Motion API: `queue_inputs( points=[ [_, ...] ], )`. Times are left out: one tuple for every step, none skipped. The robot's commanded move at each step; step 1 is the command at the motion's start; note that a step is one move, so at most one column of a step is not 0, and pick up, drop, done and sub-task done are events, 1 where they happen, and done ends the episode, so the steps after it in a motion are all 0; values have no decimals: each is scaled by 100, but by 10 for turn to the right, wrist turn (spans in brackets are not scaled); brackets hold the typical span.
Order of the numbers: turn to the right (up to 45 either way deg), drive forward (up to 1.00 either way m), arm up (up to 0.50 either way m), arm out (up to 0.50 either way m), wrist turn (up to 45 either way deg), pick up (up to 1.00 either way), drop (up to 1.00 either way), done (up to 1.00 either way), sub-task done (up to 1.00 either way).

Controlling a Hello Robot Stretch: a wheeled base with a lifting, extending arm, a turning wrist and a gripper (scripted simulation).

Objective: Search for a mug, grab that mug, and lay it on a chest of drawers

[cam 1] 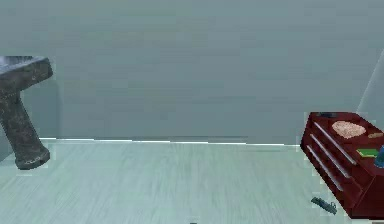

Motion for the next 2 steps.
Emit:
queue_inputs(
  points=[
    [0, 65, 0, 0, 0, 0, 0, 0, 0],
    [360, 0, 0, 0, 0, 0, 0, 0, 0]
  ],
)
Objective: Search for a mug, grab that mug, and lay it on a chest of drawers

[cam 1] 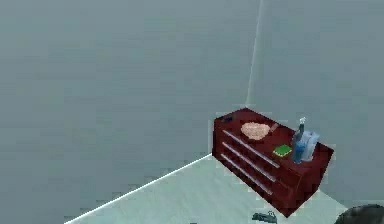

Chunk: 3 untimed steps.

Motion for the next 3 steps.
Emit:
queue_inputs(
  points=[
    [0, 85, 0, 0, 0, 0, 0, 0, 0],
    [120, 0, 0, 0, 0, 0, 0, 0, 0],
    [-90, 0, 0, 0, 0, 0, 0, 0, 0]
  ],
)
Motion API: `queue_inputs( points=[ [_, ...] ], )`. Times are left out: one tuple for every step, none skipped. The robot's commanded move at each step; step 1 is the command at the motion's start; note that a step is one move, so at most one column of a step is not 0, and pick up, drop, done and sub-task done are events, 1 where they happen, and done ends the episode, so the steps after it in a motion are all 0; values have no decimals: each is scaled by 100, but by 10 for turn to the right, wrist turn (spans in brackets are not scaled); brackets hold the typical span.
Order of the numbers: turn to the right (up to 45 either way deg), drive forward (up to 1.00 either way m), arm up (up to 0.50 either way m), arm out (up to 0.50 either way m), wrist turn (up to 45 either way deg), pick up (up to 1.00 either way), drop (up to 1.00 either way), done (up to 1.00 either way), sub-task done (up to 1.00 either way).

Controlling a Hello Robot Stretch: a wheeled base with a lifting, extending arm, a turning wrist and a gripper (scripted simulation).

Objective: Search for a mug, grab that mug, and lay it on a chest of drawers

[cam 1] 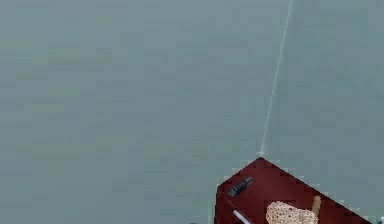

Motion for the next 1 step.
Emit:
queue_inputs(
  points=[
    [-30, 0, 0, 0, 0, 0, 0, 0, 0]
  ],
)
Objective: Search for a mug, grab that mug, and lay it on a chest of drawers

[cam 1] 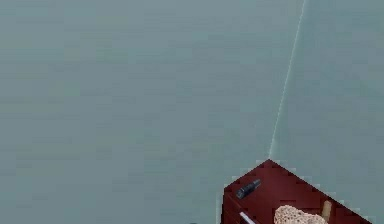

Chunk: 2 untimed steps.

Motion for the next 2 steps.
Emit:
queue_inputs(
  points=[
    [60, 0, 0, 0, 0, 0, 0, 0, 0],
    [450, 0, 0, 0, 0, 0, 0, 0, 0]
  ],
)
